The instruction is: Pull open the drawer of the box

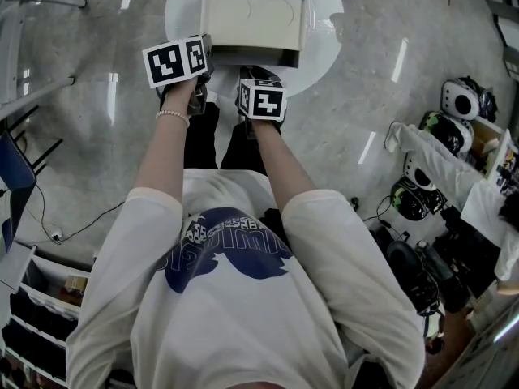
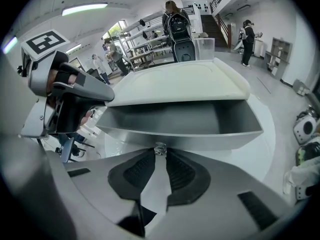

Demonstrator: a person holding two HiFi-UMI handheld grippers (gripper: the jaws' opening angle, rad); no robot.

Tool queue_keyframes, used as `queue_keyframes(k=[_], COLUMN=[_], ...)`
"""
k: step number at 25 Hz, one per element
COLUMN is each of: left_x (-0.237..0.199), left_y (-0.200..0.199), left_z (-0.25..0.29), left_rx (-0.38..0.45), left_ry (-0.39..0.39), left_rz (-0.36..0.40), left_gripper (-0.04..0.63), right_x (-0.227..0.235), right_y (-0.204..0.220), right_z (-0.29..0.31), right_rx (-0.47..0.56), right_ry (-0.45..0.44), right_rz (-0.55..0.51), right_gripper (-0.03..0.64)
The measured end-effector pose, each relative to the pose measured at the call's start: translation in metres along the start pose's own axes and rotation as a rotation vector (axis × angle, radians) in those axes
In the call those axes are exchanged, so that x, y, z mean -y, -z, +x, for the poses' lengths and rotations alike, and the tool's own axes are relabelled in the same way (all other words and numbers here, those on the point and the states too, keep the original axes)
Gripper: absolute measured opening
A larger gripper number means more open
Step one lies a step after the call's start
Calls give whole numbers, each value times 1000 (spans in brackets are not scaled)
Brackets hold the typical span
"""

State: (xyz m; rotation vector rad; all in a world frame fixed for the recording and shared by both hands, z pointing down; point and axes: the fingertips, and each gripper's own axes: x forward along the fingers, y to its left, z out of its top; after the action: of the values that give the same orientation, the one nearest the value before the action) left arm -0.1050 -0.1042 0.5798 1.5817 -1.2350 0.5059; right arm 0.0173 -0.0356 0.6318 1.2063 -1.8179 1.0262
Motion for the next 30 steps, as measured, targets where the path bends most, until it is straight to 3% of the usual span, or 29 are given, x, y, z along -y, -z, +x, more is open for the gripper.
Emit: queue_keyframes(k=[30], left_x=[0], left_y=[0], left_z=[0], left_rx=[-4], left_ry=[5], left_rz=[0], left_gripper=[87], right_x=[-3], right_y=[32], right_z=[-14], right_rx=[-30], right_ry=[-14], right_rz=[-57], right_gripper=[64])
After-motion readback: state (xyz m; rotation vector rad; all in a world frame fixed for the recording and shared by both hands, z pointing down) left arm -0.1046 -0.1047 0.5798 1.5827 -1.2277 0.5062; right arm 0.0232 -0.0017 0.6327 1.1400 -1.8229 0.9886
